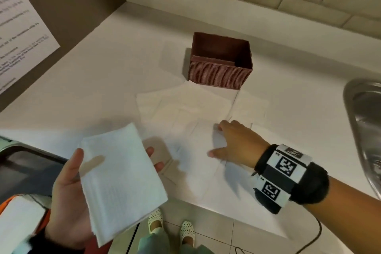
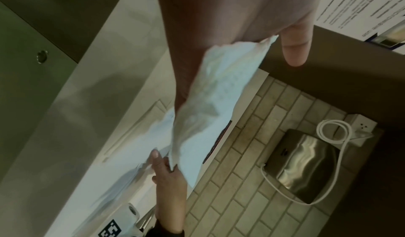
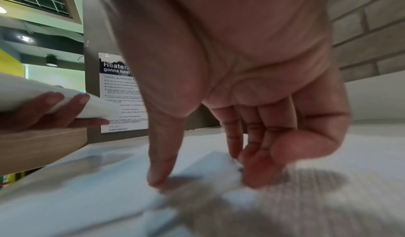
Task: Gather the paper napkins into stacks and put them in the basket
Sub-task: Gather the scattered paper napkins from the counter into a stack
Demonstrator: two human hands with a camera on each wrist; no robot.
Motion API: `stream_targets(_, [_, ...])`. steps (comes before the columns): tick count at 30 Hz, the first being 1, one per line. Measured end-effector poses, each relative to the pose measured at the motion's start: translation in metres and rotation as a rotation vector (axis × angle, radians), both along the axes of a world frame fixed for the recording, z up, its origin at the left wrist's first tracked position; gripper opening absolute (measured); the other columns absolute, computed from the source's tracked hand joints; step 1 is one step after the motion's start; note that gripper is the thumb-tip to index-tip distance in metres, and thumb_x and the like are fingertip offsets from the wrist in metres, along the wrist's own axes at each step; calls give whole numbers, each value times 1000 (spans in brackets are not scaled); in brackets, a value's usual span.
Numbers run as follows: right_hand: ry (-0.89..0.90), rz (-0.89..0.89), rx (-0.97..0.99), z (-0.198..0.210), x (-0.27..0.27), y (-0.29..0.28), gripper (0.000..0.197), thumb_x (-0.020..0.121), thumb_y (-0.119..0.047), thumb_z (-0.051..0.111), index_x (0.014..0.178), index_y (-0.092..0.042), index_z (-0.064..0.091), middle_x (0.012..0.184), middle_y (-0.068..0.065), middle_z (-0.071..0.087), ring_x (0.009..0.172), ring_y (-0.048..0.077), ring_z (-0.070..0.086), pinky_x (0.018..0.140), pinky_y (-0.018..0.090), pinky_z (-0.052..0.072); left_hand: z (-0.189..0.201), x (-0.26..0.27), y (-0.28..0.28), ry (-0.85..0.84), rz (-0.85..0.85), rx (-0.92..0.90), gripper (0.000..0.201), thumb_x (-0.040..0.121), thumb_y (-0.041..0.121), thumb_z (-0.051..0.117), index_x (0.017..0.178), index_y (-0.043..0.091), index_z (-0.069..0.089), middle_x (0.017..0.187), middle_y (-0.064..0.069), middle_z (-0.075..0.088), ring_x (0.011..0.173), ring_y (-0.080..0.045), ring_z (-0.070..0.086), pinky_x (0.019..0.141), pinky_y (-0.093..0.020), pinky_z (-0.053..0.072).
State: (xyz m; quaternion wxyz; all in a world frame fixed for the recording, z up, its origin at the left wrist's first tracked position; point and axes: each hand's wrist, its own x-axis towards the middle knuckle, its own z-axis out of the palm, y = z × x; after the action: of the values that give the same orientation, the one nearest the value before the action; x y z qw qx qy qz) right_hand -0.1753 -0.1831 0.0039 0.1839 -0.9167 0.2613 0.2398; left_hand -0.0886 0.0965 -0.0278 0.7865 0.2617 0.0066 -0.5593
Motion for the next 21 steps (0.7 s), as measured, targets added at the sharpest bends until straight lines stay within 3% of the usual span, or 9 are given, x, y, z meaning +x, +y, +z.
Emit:
stream_targets(3, [-28,-50,72,-3,0,1,71,78,-40,69,134,-14,34,135,7,51,114,25,55,93,36,47,2,-2,2,-20,14,5,83,85,72,16,142,21,-16,155,-9,-11,141,-31,-23,111,-53,-26])
stream_targets(6, [-35,-66,122,-2,0,1,70,81,-35,67,139,-12,36,140,7,48,118,21,52,95,27,45,4,-2,4,-47,12,1,83,85,71,16,142,20,-16,154,-10,-12,141,-33,-21,111,-53,-25])
stream_targets(8, [-92,-95,199,-2,-2,-2,55,83,-28,67,131,-9,49,136,4,53,102,13,55,75,13,45,5,-1,5,-71,13,13,82,85,70,17,143,20,-14,153,-11,-13,141,-34,-20,110,-54,-27])
stream_targets(9, [-126,-131,258,-2,-3,-5,45,82,-25,67,123,-10,56,132,2,56,96,10,55,71,11,43,6,-1,4,-76,16,22,82,86,70,17,143,20,-15,153,-11,-15,140,-34,-20,109,-54,-27])
stream_targets(12, [-226,-333,500,1,-7,-14,15,82,-16,67,96,-18,64,109,4,66,85,12,62,74,20,51,5,0,7,-76,18,24,82,87,69,17,141,22,-22,152,-12,-19,139,-34,-22,109,-54,-26])
stream_targets(14, [-268,-505,650,6,-9,-18,11,83,-8,64,88,-18,62,97,8,66,82,18,65,74,27,56,3,2,9,-85,16,27,81,86,70,16,140,23,-23,152,-11,-19,140,-33,-21,108,-55,-28])
stream_targets(17, [-320,-608,713,10,-13,-24,18,86,-4,60,101,-15,61,95,7,68,81,20,65,67,26,58,-1,4,12,-112,14,22,80,87,70,15,140,23,-23,150,-10,-20,140,-32,-18,105,-55,-31])
stream_targets(21, [-298,-520,813,28,-16,-23,25,86,-4,59,109,-14,61,94,4,73,75,14,70,61,21,59,0,6,13,-108,28,-1,80,87,68,16,140,22,-21,151,-11,-19,140,-33,-17,107,-55,-29])
